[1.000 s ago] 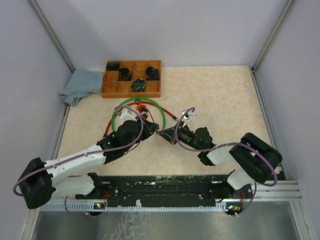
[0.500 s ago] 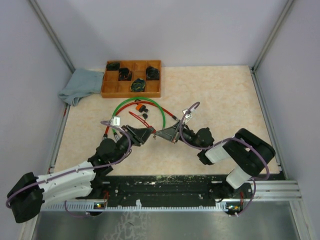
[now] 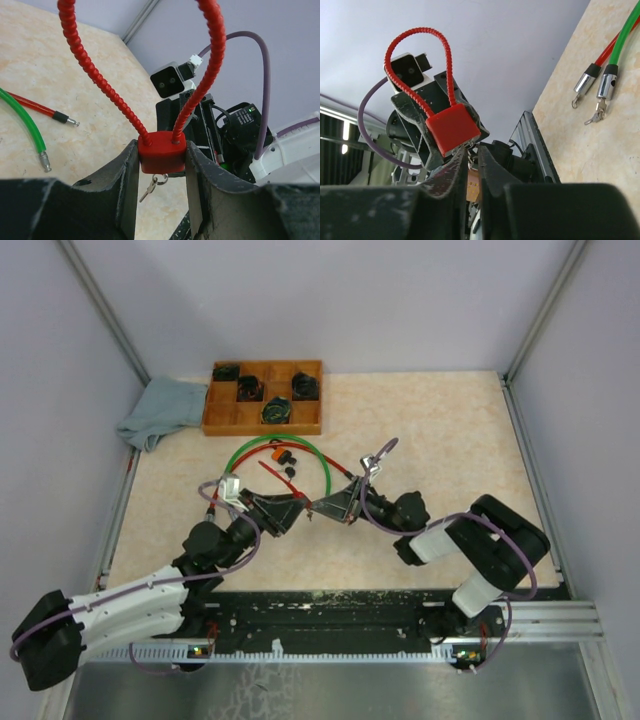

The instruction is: Unlock with the key

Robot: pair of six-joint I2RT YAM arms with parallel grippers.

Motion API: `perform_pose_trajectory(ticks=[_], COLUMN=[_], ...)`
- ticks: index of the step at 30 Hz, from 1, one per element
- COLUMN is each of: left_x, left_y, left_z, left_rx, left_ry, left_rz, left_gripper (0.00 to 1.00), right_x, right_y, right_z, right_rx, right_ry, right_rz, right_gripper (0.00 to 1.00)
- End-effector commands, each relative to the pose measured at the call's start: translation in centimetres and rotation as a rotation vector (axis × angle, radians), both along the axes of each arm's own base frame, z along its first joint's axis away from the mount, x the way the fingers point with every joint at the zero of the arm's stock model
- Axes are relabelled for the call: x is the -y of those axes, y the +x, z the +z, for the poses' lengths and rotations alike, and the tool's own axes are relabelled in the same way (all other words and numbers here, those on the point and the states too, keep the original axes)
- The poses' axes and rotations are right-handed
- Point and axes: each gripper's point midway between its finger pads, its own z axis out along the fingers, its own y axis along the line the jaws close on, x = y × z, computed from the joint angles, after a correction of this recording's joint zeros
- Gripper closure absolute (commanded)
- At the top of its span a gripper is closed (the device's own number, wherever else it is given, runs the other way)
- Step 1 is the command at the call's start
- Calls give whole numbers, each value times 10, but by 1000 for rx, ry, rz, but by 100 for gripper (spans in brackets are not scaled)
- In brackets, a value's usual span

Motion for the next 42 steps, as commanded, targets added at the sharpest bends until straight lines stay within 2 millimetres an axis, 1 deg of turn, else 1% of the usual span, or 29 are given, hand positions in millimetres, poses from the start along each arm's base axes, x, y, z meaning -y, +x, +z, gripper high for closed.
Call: perform_pose_trajectory(ticks=[1,3,6,11,16,18,21,24,32,35,37,39,41,42], left_x=[11,9,8,10,20,24,30,33,39,40,41,42,44,45], left_y=[-27,-22,-18,-14,-14,-16,-18,-19,-21,-21,-22,-23,-24,-25], left_z=[31,26,19,8,-2,-5,-7,-7,-7,-8,-9,-10,-11,-12], left_rx=[105,95,85,83,96,107,127,149,163,162,162,161,160,160], left_ry=[-32,-3,40,93,164,184,211,228,248,251,255,255,258,261], left_rz=[-136,-112,-99,-98,-141,-166,-197,-217,-248,-256,-263,-271,-284,-291], left_gripper=[100,100,100,100,100,100,100,100,100,100,100,100,100,100], right_x=[8,17,23,31,38,40,36,26,7,4,4,4,4,4], right_y=[17,17,16,17,21,19,9,-2,-18,-21,-21,-21,-20,-20], right_z=[24,25,21,15,17,23,29,34,41,43,44,46,47,49], right_rx=[112,159,233,350,501,555,618,669,747,760,767,775,781,788], right_ry=[52,34,-33,-179,-388,-430,-447,-444,-417,-400,-392,-387,-389,-391], right_rz=[-74,-88,-76,-53,-69,-66,-9,34,101,114,113,106,101,95], right_gripper=[82,75,67,64,61,60,59,58,58,60,65,80,98,100])
